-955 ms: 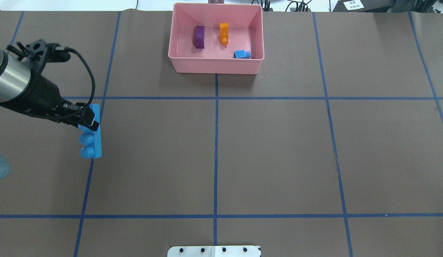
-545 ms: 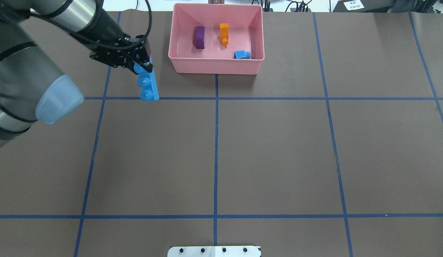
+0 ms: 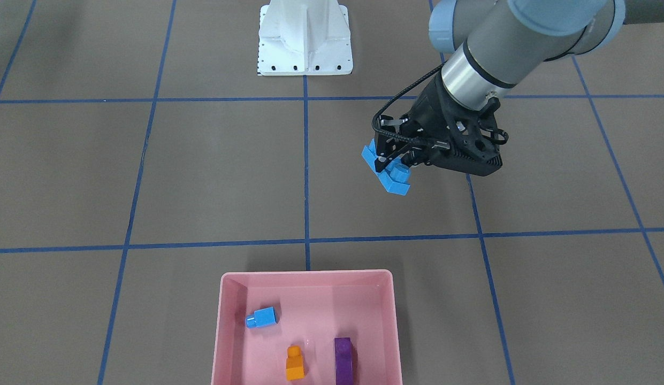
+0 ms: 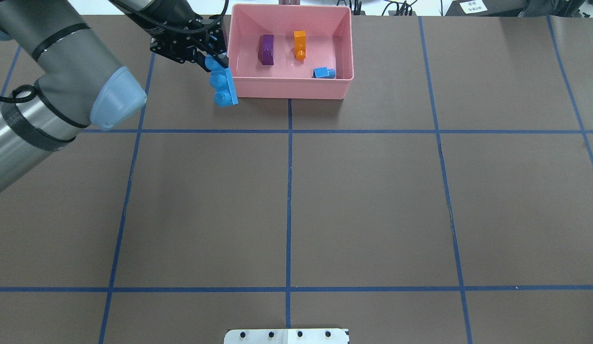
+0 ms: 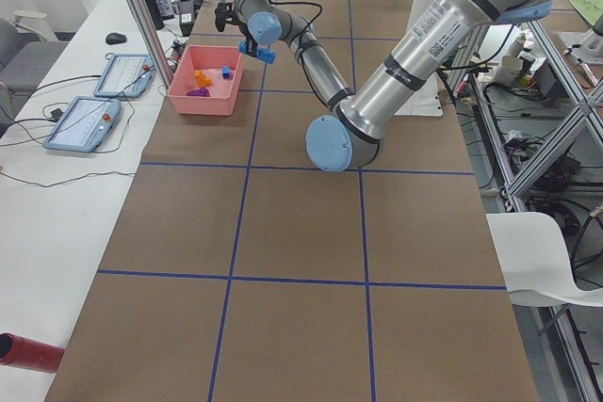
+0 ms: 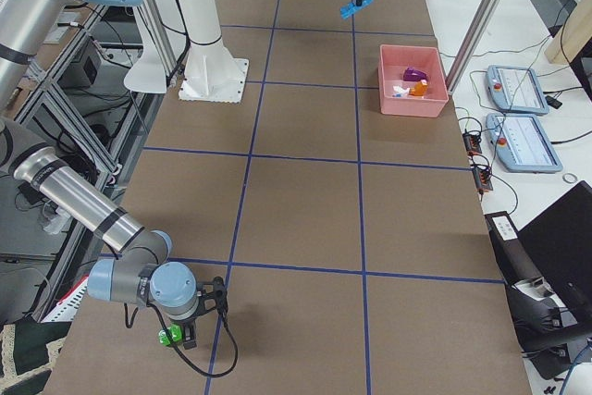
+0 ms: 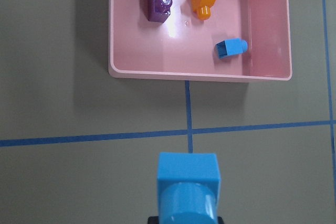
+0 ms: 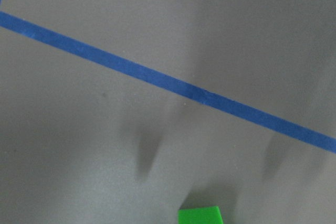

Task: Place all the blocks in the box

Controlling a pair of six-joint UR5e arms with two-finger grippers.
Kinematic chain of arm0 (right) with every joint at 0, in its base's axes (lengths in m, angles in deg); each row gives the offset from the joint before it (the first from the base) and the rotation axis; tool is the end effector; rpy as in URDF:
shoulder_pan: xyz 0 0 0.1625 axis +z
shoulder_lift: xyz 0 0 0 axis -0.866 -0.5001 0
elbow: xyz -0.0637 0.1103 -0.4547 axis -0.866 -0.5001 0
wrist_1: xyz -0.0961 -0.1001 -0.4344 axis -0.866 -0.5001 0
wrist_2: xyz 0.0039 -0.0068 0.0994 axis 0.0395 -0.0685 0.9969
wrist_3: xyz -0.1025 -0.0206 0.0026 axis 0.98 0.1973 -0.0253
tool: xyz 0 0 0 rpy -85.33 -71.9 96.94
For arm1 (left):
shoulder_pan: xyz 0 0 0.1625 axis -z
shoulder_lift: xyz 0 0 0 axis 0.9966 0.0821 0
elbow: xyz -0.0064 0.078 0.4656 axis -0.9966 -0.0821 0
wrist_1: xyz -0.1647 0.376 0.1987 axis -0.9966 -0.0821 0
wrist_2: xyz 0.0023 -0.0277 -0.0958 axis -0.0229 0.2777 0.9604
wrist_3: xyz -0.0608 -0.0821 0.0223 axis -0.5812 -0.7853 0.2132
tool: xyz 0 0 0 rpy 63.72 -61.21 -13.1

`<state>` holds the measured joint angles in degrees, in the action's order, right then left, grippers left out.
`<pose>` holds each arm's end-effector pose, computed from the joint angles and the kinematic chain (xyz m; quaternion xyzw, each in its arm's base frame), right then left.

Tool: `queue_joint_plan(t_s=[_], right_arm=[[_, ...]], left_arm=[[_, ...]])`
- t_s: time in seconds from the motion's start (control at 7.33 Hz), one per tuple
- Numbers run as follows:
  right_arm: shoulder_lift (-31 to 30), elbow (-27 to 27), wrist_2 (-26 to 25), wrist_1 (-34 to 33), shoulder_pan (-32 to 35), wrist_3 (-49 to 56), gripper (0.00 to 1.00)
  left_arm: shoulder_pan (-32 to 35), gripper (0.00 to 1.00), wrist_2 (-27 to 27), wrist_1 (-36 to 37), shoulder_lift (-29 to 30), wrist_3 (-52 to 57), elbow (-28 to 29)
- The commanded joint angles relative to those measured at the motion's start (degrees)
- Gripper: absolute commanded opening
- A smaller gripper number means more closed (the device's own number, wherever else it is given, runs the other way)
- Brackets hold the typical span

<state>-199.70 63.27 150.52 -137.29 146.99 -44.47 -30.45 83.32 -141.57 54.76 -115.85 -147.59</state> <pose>0.0561 -0.1448 0.9272 -0.0038 -0.3624 -0.1860 0.9133 0.3736 -0.6374 0.1200 0.0518 0.5504 -0.0207 0.8330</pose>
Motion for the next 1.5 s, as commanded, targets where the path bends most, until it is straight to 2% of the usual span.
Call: queue_joint_plan(t_s=[0.0,0.14,0.27,0.41,0.55,0.82,0.95,1.09,1.23,1.36], right_arm=[[-0.3,-0.7,-1.1,-0.1,0.1,0.4,0.65],[-0.2,-0.9,-1.4,-0.1,0.1,0.3,0.49],[0.1,-0.9,-1.6,-0.1,0.1,-0.3,0.23],[0.5,-0.8,-1.8,-0.1,0.1,-0.3,0.0],[0.8,0.1,-1.9,-0.3,0.2,0.0,0.0],[0.9,2.4,-1.1,-1.0,1.1,0.0,0.0],[0.8,6.6,-0.7,-5.5,1.3,0.0,0.0],[0.9,14.4,-1.2,-16.0,4.1,0.4,0.0],[1.4,21.1,-1.5,-23.9,4.6,0.5,0.0],[7.2,24.3,-1.1,-33.0,7.8,0.5,0.0]], left_arm=[[0.0,0.0,-2.9,-11.1,8.8,-6.6,14.9],[-0.1,0.0,-3.1,-16.3,10.8,-8.1,20.2],[0.0,0.0,-6.7,-18.0,11.6,-8.2,22.5],[-0.2,0.0,-8.9,-18.9,13.2,-8.3,25.4],[-0.3,0.0,-10.7,-20.5,17.4,-9.5,31.2],[-2.2,0.0,-18.9,-31.4,21.2,-12.2,43.2],[-3.2,0.0,-21.3,-31.8,21.4,-12.3,44.3],[-4.5,0.0,-24.2,-31.8,21.4,-12.5,44.4],[-5.8,0.11,-27.0,-32.0,21.4,-12.6,44.6],[-6.6,0.94,-27.2,-32.0,21.2,-12.5,44.9]])
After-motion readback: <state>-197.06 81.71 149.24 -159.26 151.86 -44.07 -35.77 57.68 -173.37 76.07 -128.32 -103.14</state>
